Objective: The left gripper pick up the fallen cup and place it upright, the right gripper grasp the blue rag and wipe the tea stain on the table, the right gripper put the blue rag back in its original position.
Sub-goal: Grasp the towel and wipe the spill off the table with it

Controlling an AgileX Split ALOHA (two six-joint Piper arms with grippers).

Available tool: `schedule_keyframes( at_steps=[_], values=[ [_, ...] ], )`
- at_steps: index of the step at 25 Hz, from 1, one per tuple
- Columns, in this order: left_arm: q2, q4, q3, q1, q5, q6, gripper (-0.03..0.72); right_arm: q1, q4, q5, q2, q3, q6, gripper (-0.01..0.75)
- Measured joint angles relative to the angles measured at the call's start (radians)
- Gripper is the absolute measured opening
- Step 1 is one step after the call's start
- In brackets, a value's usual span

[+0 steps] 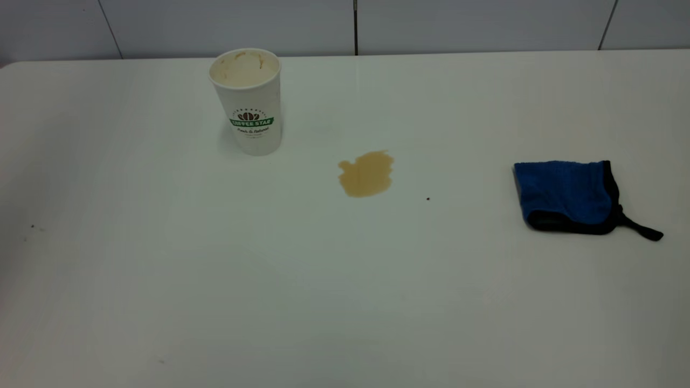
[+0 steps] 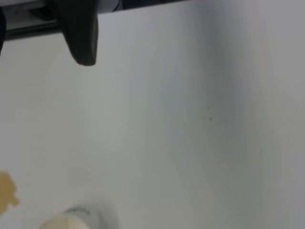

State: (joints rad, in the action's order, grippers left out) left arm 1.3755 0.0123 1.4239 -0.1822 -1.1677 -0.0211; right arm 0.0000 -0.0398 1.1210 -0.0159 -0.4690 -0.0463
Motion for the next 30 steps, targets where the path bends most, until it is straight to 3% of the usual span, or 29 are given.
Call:
schedule_keyframes(
  at_steps=[7, 12, 15, 22, 30],
  values=[
    [-0.430, 0.039, -0.425, 0.020, 0.000, 0.009, 0.413, 0.000, 0.000, 0.000, 0.000, 0.000, 0.000, 0.590],
    [-0.734, 0.046, -0.630, 0.188, 0.000, 0.010, 0.413, 0.000, 0.000, 0.000, 0.000, 0.000, 0.000, 0.590],
    [-0.882, 0.047, -0.723, 0.241, 0.004, 0.010, 0.413, 0.000, 0.000, 0.000, 0.000, 0.000, 0.000, 0.590],
    [-1.092, 0.044, -0.897, 0.249, 0.032, -0.055, 0.413, 0.000, 0.000, 0.000, 0.000, 0.000, 0.000, 0.590],
    [-1.265, 0.046, -0.935, 0.249, 0.037, -0.066, 0.413, 0.000, 0.000, 0.000, 0.000, 0.000, 0.000, 0.590]
  ],
)
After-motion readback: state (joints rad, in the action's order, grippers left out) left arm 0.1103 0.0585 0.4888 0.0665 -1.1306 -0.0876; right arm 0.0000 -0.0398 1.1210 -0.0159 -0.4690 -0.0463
